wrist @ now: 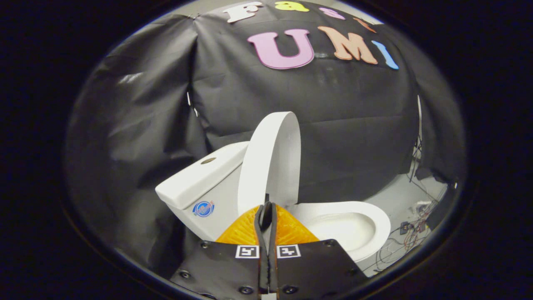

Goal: Open the toilet lid.

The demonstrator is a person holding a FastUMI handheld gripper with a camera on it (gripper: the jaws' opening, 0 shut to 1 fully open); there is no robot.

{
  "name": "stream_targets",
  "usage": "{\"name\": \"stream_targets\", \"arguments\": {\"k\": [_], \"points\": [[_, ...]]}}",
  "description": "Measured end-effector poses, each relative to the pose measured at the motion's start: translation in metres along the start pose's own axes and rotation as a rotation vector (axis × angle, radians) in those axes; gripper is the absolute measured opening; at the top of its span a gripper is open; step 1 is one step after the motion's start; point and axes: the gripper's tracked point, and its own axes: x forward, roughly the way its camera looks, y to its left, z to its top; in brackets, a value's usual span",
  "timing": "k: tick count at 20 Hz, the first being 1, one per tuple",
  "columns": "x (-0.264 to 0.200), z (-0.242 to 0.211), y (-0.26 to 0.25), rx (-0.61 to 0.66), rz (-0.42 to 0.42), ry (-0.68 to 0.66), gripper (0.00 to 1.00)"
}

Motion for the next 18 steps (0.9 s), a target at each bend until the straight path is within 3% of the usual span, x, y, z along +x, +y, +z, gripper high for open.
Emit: {"name": "stream_targets", "arguments": {"k": [8,18], "points": [[0.021,-0.001,0.055,0.007,0.106,0.048,0.01],[0.032,-0.009,0.085,-0.024,0.121,0.072,0.01]]}}
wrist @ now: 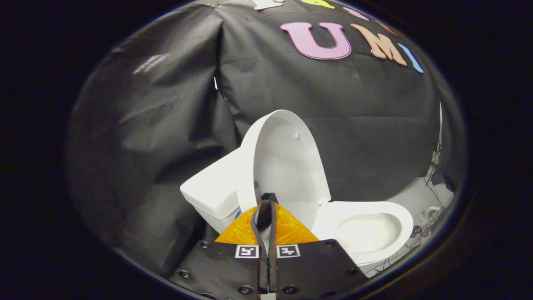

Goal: Open the toilet lid.

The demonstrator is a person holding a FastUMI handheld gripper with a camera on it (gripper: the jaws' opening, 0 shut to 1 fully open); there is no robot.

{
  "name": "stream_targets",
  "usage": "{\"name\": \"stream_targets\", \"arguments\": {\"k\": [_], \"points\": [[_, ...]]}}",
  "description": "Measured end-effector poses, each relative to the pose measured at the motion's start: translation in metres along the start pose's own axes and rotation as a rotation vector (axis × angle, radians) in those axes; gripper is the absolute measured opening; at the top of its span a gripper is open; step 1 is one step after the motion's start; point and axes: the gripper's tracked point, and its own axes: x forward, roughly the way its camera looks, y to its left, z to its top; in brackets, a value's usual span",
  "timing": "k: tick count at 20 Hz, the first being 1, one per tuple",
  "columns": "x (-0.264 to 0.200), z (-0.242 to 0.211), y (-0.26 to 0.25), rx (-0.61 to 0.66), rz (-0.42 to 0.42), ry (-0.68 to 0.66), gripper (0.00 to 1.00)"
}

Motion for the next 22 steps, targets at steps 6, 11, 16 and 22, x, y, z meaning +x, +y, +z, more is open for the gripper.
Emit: {"name": "stream_targets", "arguments": {"k": [6,11,16,22], "points": [[-0.003,-0.004,0.002,0.032,0.012,0.034,0.01],[-0.005,-0.012,0.005,0.129,0.074,0.015,0.67],[-0.068,0.021,-0.013,0.066,0.119,-0.176,0.92],[-0.139,0.013,-0.028,-0.095,0.16,-0.171,0.98]]}}
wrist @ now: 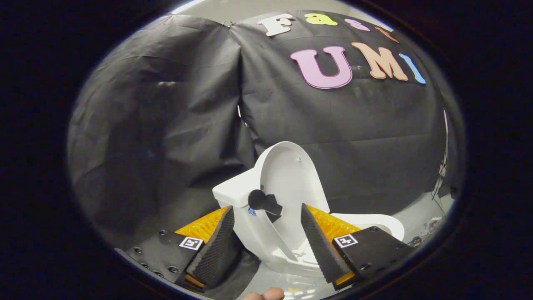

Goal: Open the toilet lid.

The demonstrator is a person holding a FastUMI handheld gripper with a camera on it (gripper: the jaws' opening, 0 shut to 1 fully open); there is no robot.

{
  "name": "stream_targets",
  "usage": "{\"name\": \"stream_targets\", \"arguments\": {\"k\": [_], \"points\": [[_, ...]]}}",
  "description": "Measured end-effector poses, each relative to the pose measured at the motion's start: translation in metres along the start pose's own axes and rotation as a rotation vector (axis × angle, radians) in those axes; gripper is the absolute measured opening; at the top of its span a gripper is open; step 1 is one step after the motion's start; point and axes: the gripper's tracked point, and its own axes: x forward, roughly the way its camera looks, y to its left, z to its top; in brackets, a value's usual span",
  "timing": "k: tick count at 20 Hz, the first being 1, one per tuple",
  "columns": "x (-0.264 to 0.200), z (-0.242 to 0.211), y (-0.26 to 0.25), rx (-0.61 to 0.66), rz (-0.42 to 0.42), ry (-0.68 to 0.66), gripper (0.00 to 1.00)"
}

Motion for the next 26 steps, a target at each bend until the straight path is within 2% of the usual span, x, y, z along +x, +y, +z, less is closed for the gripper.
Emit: {"name": "stream_targets", "arguments": {"k": [6,12,15,17,21,26], "points": [[-0.056,0.007,-0.032,-0.124,-0.04,-0.028,0.99],[-0.107,0.035,-0.057,-0.113,-0.046,-0.148,0.99],[-0.124,0.024,-0.088,-0.087,-0.09,-0.098,0.99],[-0.132,0.024,-0.101,-0.092,-0.086,-0.08,0.99],[-0.147,0.029,-0.139,-0.103,-0.135,-0.099,0.99],[-0.16,0.037,-0.158,-0.065,-0.168,-0.165,0.99]]}}
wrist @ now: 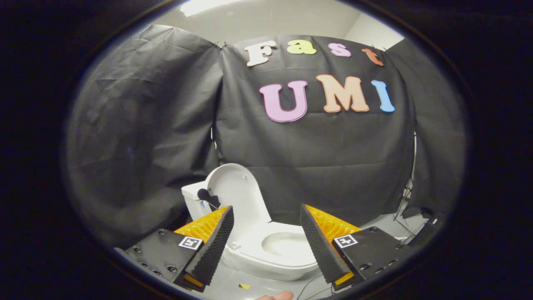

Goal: Open the toilet lid.

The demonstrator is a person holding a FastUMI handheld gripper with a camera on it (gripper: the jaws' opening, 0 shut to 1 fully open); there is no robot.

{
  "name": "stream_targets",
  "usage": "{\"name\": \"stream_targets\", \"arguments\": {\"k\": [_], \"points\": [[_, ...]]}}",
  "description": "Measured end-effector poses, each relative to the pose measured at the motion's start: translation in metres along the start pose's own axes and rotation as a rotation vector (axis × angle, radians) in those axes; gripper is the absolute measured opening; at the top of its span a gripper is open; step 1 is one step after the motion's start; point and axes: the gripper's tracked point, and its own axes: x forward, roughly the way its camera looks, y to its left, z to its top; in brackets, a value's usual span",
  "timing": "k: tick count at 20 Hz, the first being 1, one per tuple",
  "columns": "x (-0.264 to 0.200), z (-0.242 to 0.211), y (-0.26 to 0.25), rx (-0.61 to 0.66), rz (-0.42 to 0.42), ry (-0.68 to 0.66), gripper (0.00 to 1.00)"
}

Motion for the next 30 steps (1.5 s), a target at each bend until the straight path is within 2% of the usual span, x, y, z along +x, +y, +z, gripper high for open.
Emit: {"name": "stream_targets", "arguments": {"k": [7,15,20,30], "points": [[-0.005,-0.042,-0.001,0.008,-0.027,0.113,0.99],[-0.004,-0.041,-0.014,0.026,-0.064,0.103,0.98],[-0.002,-0.027,-0.008,0.002,-0.056,0.072,0.98],[0.0,-0.04,-0.004,-0.002,-0.042,0.111,0.99]]}}
